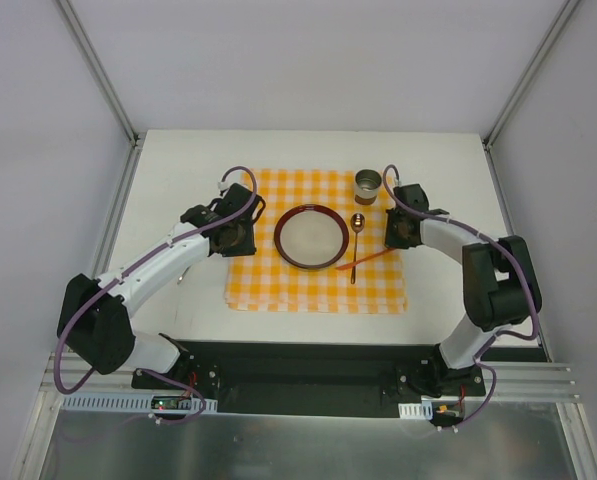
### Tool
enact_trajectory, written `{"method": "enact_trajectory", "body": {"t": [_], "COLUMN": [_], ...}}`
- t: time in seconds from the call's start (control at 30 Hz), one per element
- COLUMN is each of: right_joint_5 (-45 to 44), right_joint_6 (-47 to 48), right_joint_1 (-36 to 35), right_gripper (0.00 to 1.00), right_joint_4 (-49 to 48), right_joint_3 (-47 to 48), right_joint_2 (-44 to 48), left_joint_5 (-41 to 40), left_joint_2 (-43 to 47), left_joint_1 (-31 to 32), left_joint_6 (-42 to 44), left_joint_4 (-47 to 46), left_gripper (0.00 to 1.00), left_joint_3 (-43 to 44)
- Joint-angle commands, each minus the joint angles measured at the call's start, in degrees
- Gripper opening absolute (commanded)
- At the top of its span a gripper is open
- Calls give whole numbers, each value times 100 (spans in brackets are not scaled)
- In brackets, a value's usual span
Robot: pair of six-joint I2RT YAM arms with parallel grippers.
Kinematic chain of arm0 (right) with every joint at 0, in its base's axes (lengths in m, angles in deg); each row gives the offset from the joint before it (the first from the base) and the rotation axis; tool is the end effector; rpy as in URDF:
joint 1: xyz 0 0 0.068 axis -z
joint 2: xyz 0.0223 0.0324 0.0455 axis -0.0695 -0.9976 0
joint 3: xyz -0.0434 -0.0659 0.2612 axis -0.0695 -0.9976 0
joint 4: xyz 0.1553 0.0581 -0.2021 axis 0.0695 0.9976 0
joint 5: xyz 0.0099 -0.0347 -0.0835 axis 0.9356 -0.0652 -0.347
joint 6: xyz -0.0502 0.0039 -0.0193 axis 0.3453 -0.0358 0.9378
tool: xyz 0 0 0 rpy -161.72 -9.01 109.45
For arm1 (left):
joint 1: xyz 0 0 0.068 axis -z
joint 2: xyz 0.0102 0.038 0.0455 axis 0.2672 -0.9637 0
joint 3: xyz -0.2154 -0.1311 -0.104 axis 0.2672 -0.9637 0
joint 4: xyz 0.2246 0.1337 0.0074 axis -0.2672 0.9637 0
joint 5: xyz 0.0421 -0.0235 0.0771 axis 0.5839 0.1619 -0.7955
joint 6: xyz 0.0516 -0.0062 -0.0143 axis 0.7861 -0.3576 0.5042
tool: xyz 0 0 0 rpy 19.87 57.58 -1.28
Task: Set the dinner table for one person
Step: Pick up the knife with the napkin.
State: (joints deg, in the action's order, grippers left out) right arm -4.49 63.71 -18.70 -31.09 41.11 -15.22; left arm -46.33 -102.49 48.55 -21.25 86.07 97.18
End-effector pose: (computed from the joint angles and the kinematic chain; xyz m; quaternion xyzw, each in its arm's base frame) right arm 0.3301 0.0842 0.1719 -0.1005 0.9434 0.0124 0.3158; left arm 0.2444 -0.1497 0.2689 -0.0250 0.9458 -0.0763 0.3147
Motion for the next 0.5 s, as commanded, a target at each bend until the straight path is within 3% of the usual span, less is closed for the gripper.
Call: {"method": "enact_trajectory", "body": {"t": [0.0,0.47], "right_joint_5": [30,-40], "right_joint_6": [-206,-408], "right_joint_1": [22,-40], "right_gripper": [4,4], "right_joint_4": [62,36], "right_joint_3": [-232,-1173], "right_joint_2": [529,1567], "left_joint_5": [-72,7], "left_joint_2": [282,643], "left_joint_1": [52,52], "left_joint_6": [15,-46], "left_joint_4": [111,102], "left_gripper": [29,29], "left_joint_3": [-10,-186]}}
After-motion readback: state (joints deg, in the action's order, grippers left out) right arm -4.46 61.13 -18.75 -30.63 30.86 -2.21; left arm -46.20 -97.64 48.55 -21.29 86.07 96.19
